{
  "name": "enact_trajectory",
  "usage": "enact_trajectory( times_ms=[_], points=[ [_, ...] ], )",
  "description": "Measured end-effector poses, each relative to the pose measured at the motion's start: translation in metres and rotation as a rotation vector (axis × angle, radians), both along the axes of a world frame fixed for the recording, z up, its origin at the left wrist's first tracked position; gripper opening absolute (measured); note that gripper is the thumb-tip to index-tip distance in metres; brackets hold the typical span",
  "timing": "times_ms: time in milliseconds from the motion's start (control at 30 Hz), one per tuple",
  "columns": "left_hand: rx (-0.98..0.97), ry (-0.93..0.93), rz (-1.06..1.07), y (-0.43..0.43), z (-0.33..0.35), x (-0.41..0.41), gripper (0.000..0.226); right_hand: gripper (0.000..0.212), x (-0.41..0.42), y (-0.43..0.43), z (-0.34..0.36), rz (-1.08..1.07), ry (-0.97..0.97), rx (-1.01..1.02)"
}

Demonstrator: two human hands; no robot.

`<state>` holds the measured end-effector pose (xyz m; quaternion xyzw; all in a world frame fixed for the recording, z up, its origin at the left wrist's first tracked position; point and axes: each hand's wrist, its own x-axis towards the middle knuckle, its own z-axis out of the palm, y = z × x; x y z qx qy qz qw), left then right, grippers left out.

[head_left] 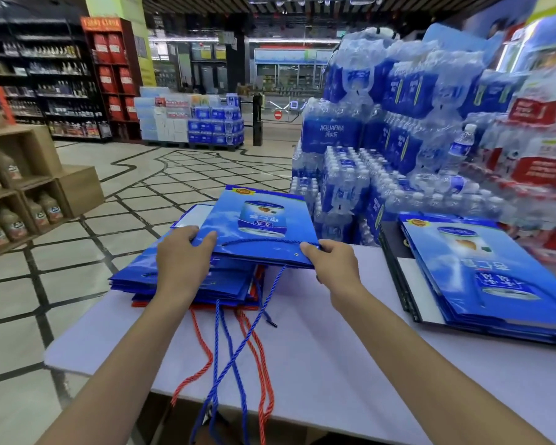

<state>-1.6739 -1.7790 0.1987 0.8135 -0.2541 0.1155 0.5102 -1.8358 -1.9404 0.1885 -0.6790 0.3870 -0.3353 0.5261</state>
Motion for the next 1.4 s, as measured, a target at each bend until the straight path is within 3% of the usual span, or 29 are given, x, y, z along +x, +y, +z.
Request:
enact_trajectory(
  times_ms=[233,500,667,733,900,1000,1100,1233,1333,1400],
  points=[
    [0.019,-0.007,0.045,0.009,0.004,0.013,0.041,0.028,0.018,0.008,-0.01,0.05,0.094,0.001],
    [0.138,0.026,0.167,0.054,-0.002,0.044,0.025,0.032,0.061,0.046,-0.017,0.125,0.158,-0.138],
    [0.111,0.04,0.205,0.065,0.002,0.036,0.014,0.056,0.071,0.053,-0.018,0.1,0.164,-0.196],
    [0.067,0.045,0.202,0.062,0.008,0.03,0.013,0.051,0.072,0.054,-0.015,0.123,0.082,-0.148],
    [-0.061,0.063,0.145,0.047,0.017,0.021,0.026,0.013,0.059,0.043,0.002,0.125,-0.156,-0.036],
    [-0.162,0.149,0.063,0.033,0.02,0.012,0.03,0.013,0.042,0.029,0.019,0.109,-0.256,-0.019],
    [-0.177,0.12,0.016,0.013,0.023,-0.004,0.033,0.013,0.015,0.01,0.034,0.071,-0.292,-0.068],
    [-0.057,0.15,-0.066,-0.023,0.019,-0.037,0.025,0.019,-0.037,-0.027,0.034,0.001,-0.1,-0.182],
    [0.206,0.108,-0.117,-0.05,0.001,-0.058,0.036,0.013,-0.082,-0.054,0.022,-0.045,0.215,-0.338],
    [0.349,0.037,-0.161,-0.063,-0.009,-0.076,0.032,0.019,-0.106,-0.063,0.009,-0.053,0.456,-0.429]
  ],
)
